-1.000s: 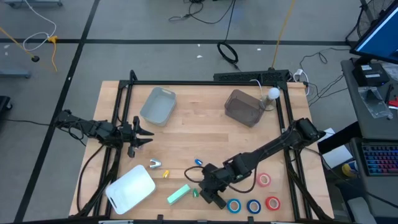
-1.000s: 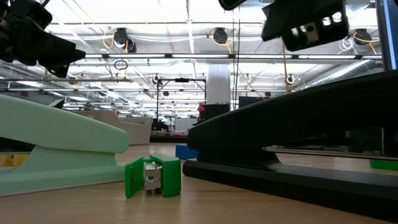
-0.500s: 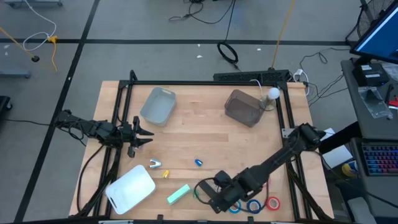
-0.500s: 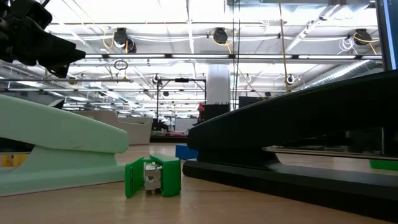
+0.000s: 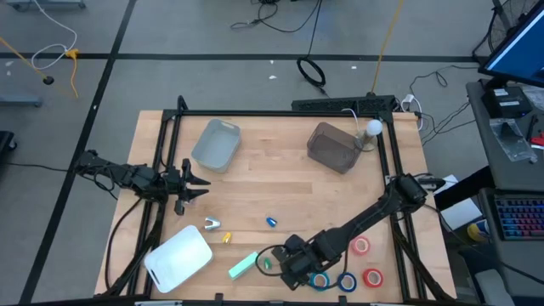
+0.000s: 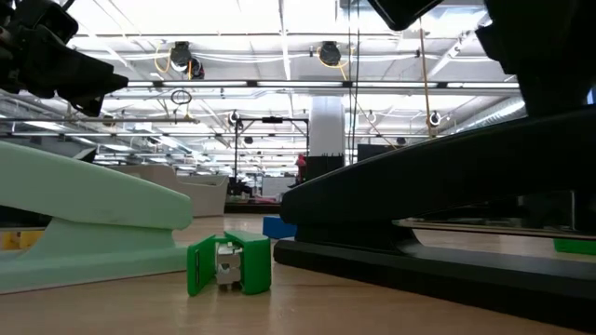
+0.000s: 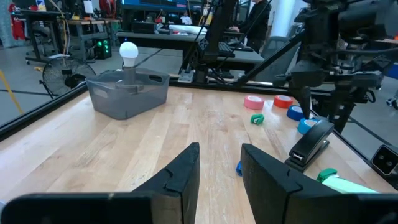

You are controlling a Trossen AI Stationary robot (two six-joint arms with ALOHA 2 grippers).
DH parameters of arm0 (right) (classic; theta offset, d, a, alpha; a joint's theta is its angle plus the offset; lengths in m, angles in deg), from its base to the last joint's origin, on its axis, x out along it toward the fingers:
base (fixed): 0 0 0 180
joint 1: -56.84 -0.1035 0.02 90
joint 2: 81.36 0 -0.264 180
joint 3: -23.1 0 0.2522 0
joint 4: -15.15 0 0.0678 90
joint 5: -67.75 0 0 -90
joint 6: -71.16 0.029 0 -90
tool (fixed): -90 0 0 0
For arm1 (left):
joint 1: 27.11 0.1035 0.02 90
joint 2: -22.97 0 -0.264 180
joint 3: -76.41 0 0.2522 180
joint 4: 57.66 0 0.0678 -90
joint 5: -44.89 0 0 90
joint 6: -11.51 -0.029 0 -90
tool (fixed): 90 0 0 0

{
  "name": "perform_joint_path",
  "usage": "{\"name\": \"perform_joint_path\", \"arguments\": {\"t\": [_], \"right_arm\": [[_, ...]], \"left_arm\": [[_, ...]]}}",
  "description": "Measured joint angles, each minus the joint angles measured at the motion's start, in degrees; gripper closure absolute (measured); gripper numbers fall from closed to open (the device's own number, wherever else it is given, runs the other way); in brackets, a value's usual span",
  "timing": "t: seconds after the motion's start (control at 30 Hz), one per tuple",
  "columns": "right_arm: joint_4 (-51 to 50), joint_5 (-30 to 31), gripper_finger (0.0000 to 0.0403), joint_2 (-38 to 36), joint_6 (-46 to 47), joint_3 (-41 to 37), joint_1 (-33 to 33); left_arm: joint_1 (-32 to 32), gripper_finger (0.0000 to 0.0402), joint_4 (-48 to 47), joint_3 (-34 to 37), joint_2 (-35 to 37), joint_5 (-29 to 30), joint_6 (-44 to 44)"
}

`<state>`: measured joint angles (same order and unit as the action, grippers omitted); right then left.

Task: Pick and place Stapler, Stapler remover, tape
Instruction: Put the big black stapler into the gray bin

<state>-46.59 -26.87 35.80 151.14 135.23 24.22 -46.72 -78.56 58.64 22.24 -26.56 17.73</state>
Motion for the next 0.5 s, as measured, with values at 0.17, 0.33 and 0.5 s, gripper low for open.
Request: {"name": "perform_joint_path", "arguments": {"t": [0.17,0.33,0.5], "right_arm": [[2.5,0.0,0.0197,0.0,-0.8,0.0,0.0],[2.0,0.0,0.0196,0.0,-1.4,0.0,0.0],[2.3,-0.7,0.0199,0.7,-2.6,0.0,0.4]], "left_arm": [[0.0,0.0284,0.0,0.0,0.0,0.0,0.0],[0.0,0.0284,0.0,0.0,0.0,0.0,0.0],[0.0,0.0284,0.0,0.0,0.0,0.0,-0.1]]}}
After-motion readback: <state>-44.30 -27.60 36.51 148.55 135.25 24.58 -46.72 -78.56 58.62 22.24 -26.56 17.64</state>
